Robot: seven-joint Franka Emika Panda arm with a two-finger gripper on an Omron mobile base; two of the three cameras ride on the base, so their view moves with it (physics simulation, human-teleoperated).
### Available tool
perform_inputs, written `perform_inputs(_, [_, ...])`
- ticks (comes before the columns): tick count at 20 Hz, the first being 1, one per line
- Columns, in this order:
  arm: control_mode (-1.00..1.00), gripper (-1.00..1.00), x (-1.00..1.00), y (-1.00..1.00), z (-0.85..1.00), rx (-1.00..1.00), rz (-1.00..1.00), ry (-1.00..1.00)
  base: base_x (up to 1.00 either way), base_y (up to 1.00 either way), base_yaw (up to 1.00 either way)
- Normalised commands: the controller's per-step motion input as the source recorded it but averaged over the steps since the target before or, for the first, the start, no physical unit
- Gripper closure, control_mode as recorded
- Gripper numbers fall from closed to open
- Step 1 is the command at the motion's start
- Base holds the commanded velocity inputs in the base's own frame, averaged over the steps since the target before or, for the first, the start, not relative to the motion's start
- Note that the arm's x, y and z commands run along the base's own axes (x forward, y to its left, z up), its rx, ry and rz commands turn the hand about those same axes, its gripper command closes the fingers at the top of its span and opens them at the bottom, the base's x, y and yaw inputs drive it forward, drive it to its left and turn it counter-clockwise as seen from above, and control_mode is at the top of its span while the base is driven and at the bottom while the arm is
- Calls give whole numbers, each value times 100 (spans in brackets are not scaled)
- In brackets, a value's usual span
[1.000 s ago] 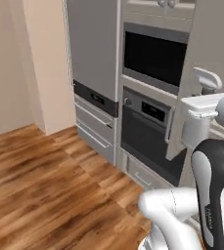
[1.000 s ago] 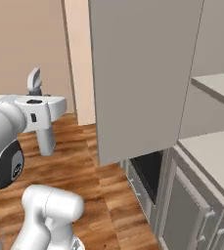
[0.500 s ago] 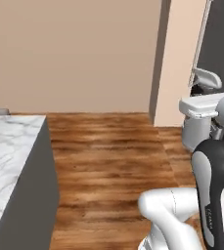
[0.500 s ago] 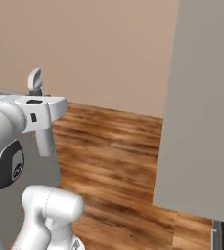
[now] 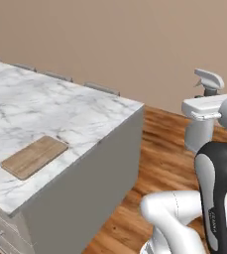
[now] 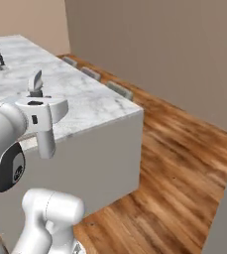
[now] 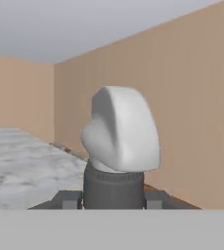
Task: Grab the spray bottle from the cabinet, then place it next to the cutting board for sanitizing. Then grab the dish brush from the countertop next to the sink and place it next to the cutting board.
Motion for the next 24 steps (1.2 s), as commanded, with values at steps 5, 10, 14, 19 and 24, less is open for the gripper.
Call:
perform_inputs(5, [100,100,0,0,0,0,0,0,64,12,76])
perform_inputs(10, [100,100,0,0,0,0,0,0,100,-6,54])
perform_inputs(14, [100,100,0,0,0,0,0,0,70,-2,54])
perform_inputs(19, [100,100,0,0,0,0,0,0,64,-4,35])
perform_inputs(24, [100,100,0,0,0,0,0,0,75,-26,19])
